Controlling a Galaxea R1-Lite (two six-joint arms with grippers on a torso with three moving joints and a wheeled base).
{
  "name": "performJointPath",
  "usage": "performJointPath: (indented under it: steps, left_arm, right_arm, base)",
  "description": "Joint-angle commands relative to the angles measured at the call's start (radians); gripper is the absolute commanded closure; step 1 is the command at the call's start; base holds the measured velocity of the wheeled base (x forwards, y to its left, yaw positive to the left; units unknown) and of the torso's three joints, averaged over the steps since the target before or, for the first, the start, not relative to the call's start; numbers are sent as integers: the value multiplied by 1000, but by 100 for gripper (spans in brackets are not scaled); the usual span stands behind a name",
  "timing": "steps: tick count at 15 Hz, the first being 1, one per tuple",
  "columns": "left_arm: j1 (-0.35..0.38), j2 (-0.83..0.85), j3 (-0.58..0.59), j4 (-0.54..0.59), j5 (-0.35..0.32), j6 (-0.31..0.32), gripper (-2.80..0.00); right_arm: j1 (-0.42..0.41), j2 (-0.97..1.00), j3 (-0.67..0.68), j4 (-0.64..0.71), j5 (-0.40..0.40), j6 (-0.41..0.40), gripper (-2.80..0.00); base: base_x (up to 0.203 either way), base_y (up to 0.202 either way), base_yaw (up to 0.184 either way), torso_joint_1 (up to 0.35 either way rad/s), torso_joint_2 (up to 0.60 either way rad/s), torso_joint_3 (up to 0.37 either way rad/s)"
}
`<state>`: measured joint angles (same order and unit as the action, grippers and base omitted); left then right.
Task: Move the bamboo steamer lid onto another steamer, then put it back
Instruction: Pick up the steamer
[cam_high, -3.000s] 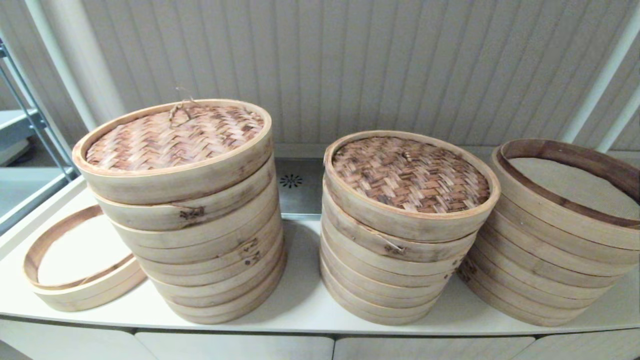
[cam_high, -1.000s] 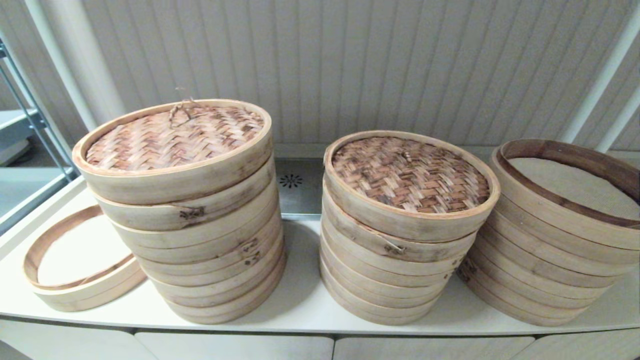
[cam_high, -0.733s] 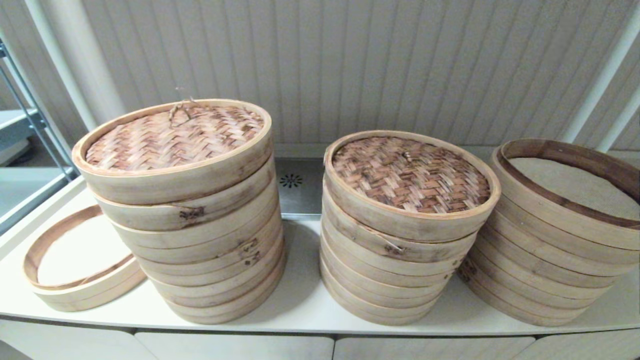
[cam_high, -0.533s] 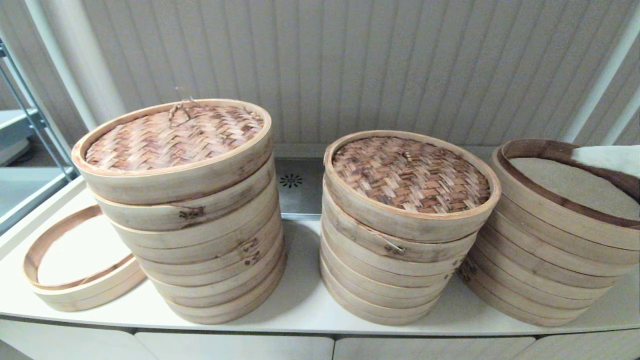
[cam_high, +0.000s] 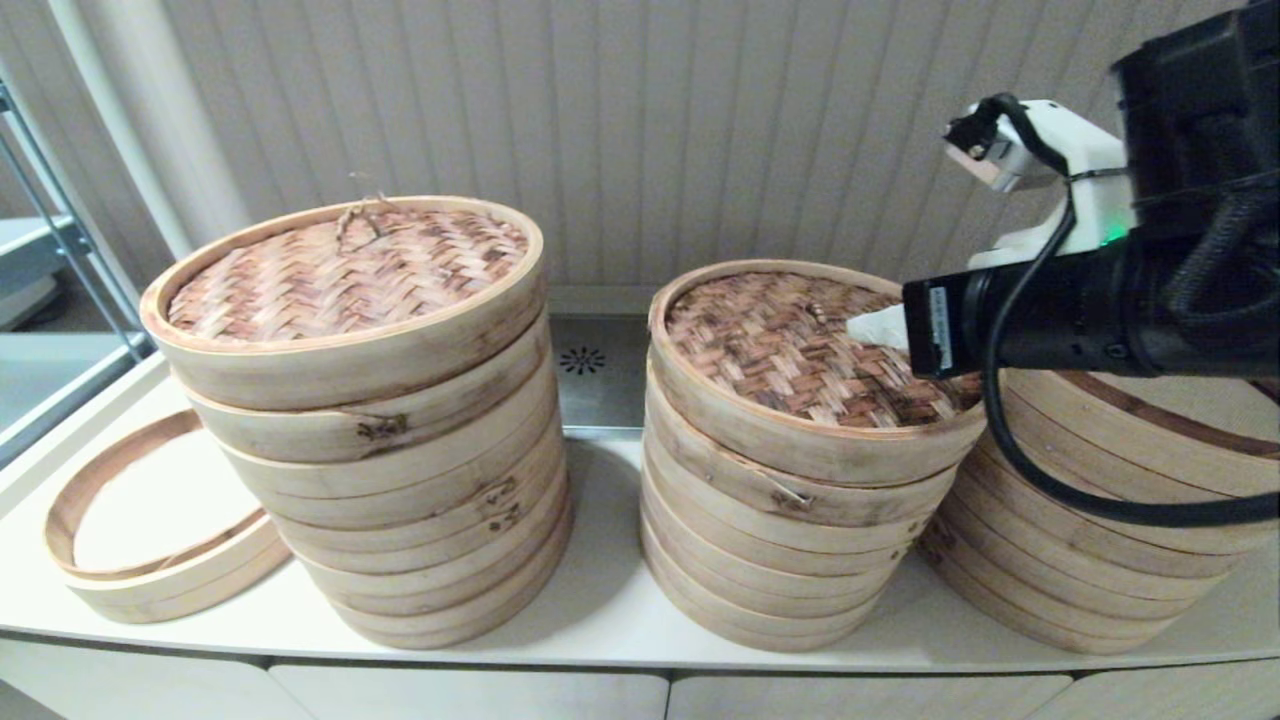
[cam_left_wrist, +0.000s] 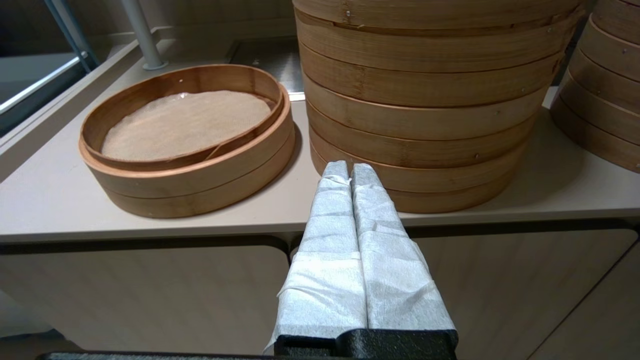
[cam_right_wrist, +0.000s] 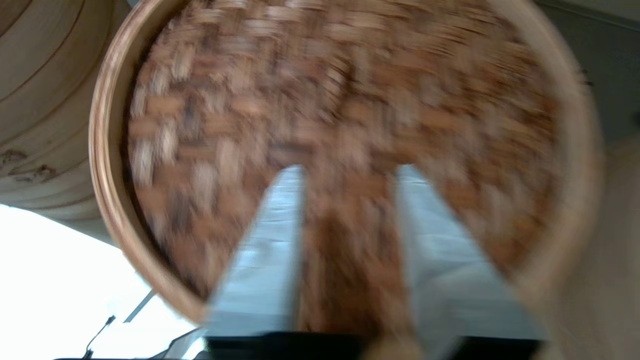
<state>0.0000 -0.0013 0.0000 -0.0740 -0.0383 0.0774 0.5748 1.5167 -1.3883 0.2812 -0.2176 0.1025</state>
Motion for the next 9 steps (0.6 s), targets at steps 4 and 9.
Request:
performJointPath:
  steps: [4, 9]
  left_arm:
    - [0, 0, 35, -1, 0, 1, 0]
    - [0, 0, 35, 0, 0, 1, 0]
  right_arm:
    - [38, 151, -21, -160, -106, 3, -280]
    - [29, 183, -19, -192, -129, 1, -280]
  base:
    - [0, 0, 0, 0, 0, 0]
    - [0, 0, 0, 0, 0, 0]
